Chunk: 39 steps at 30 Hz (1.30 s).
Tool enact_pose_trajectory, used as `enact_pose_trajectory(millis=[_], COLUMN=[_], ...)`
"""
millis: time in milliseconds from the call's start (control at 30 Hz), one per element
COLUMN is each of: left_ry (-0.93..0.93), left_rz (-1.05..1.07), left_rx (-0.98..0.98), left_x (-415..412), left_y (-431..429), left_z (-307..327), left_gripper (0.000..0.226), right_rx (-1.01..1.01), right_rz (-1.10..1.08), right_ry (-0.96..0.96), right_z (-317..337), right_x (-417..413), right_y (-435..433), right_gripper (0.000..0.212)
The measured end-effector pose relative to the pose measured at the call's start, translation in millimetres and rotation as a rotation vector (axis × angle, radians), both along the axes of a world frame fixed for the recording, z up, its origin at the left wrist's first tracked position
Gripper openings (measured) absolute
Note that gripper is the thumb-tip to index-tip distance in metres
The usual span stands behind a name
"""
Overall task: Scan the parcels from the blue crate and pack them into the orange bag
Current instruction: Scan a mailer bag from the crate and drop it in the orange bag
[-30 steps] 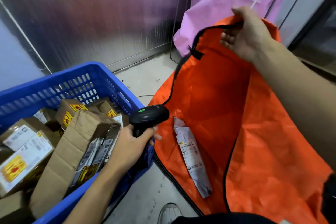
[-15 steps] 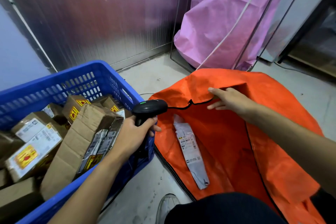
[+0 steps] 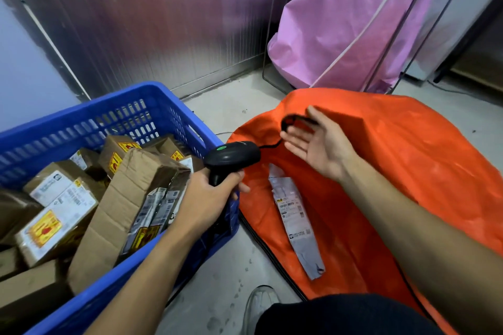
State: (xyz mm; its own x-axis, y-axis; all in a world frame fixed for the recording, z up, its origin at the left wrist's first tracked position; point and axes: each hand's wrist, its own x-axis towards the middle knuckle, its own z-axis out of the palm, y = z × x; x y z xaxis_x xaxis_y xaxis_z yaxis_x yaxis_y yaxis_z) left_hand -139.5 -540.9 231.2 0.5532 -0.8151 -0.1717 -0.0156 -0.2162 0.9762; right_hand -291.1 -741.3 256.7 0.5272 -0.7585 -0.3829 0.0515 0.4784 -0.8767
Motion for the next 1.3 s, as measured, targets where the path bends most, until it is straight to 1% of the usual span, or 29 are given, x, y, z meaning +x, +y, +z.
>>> enact_pose_trajectory(millis=[67, 133, 200, 267, 333, 400, 433, 500, 567, 600, 667, 700, 767, 800, 833, 867, 900, 933, 967, 1033, 1100, 1200, 1300], left_ry=[-0.003, -0.013, -0.012, -0.012, -0.012, -0.014, -0.016, -0.020, -0.030, -0.045, -0.081, -0.098, -0.142, -0.162, -0.177, -0.186, -0.186, -0.176, -0.162, -0.178, -0.201, -0.220, -0.227], left_rz=[0.001, 0.000, 0.007, 0.007, -0.002, -0.008, -0.007, -0.016, -0.031, -0.041, -0.069, -0.090, -0.140, -0.163, -0.182, -0.197, -0.205, -0.204, -0.200, -0.201, -0.200, -0.137, -0.087], left_rx=[-0.011, -0.010, -0.007, -0.004, -0.005, -0.006, -0.003, 0.008, 0.017, 0.022, 0.044, 0.060, 0.105, 0.131, 0.150, 0.161, 0.164, 0.158, 0.150, 0.133, 0.110, 0.094, 0.111], left_x=[-1, -2, -2, 0, -1, -1, 0, 1, 1, 1, 0, -1, -2, -3, -3, -4, -3, -2, 0, 6, 11, 19, 31], left_y=[0, 0, 0, 0, 1, 1, 1, 2, 2, 3, 5, 7, 12, 16, 21, 25, 30, 35, 41, 53, 68, 98, 135], left_z=[0, -1, -2, -2, -1, 0, 0, 1, 1, 3, 6, 8, 12, 14, 17, 21, 24, 30, 36, 53, 74, 110, 136], left_gripper=[0.017, 0.017, 0.016, 0.015, 0.014, 0.013, 0.013, 0.015, 0.017, 0.017, 0.019, 0.019, 0.019, 0.019, 0.019, 0.019, 0.018, 0.017, 0.015, 0.011, 0.008, 0.009, 0.010], right_rx=[-0.274, -0.517, -0.694, -0.775, -0.792, -0.818, -0.816, -0.767, -0.783, -0.786, -0.699, -0.627, -0.513, -0.472, -0.430, -0.390, -0.340, -0.296, -0.247, -0.271, -0.390, -0.503, -0.583], right_rz=[0.053, -0.021, -0.087, -0.069, -0.039, 0.049, 0.120, 0.272, 0.413, 0.454, 0.490, 0.492, 0.457, 0.452, 0.469, 0.534, 0.653, 0.783, 0.893, 0.997, 0.992, 0.892, 0.786], right_ry=[0.130, 0.196, 0.263, 0.351, 0.492, 0.630, 0.660, 0.652, 0.656, 0.664, 0.702, 0.712, 0.698, 0.698, 0.705, 0.728, 0.773, 0.831, 0.890, 0.952, 0.947, 0.908, 0.881], right_z=[19, 44, 68, 81, 76, 60, 49, 21, -6, -18, -40, -55, -69, -69, -63, -59, -57, -54, -50, -38, -20, 20, 72], right_x=[17, 32, 41, 40, 31, 21, 15, 5, -4, -8, -15, -20, -27, -31, -34, -39, -45, -52, -58, -61, -58, -50, -39], right_y=[-12, -23, -31, -32, -32, -28, -25, -20, -8, -1, 9, 8, 12, 20, 31, 43, 53, 61, 71, 80, 82, 78, 76], right_gripper=[0.041, 0.038, 0.033, 0.037, 0.043, 0.044, 0.043, 0.048, 0.055, 0.066, 0.098, 0.107, 0.114, 0.113, 0.103, 0.089, 0.078, 0.075, 0.076, 0.075, 0.065, 0.051, 0.045])
